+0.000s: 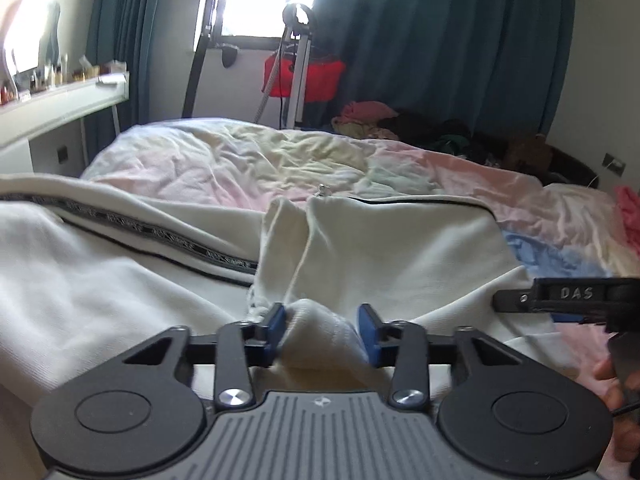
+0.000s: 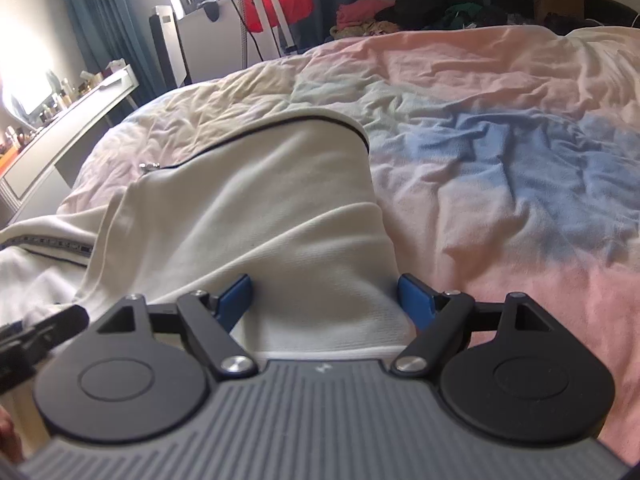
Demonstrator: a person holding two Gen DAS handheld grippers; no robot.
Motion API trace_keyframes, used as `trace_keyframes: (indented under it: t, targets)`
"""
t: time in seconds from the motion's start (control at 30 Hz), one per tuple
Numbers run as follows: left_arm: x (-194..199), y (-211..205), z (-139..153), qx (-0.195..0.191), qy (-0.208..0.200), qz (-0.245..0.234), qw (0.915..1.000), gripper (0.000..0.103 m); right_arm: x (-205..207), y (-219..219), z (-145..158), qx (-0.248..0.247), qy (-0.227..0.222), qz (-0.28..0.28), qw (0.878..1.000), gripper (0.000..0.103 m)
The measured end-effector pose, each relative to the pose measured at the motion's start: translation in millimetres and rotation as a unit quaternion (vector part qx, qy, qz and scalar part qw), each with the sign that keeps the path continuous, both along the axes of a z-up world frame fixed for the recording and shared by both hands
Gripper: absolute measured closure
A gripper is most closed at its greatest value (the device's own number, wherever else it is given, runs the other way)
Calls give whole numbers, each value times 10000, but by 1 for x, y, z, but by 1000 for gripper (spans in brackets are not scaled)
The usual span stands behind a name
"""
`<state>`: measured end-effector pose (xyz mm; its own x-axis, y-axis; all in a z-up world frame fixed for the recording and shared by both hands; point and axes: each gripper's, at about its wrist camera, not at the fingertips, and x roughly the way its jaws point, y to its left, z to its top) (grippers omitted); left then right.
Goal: Fold clothes
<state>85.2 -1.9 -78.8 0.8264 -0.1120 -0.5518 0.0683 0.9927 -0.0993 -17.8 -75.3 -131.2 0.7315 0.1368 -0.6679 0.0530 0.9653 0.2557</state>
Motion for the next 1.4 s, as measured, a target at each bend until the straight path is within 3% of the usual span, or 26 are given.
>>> trace_keyframes:
  t: [0.23,0.47,0.6,0.8,0.87,0.93,1.07,1.17,1.4]
  targets:
    - [-10,9,5,-159,105,-56,9998,74,2,4,-3,-74,-27,-12,10000,19]
    - [-11,5,-11,81,381,-87,9992,73,2,8,-4,-141,-46,39,9999,19]
    - [-10,10,-9,-122,329,-37,9994,68,3,12,-4,-206,-51,3,9998,19]
    - [-17,17,-2,-447,388,87,9982,47,0,9,-2,-99,-64,-35,9999,19]
    - [-24,23,6,-600,228,228,9977,27,-4,9,-2,-140,-87,-24,9999,21]
    - [-32,28,14,-754,69,369,9964,23,-8,9,0,-168,-105,-8,9998,21]
    - [-51,62,31,-1261,92,767,9890,17,-18,8,5,-117,-130,26,9998,21]
    - [-58,99,43,-1462,332,1313,9799,15,-26,7,11,5,-205,71,9998,21]
    - [-55,209,47,-1959,928,2728,9373,11,-34,16,19,98,-373,260,9989,21]
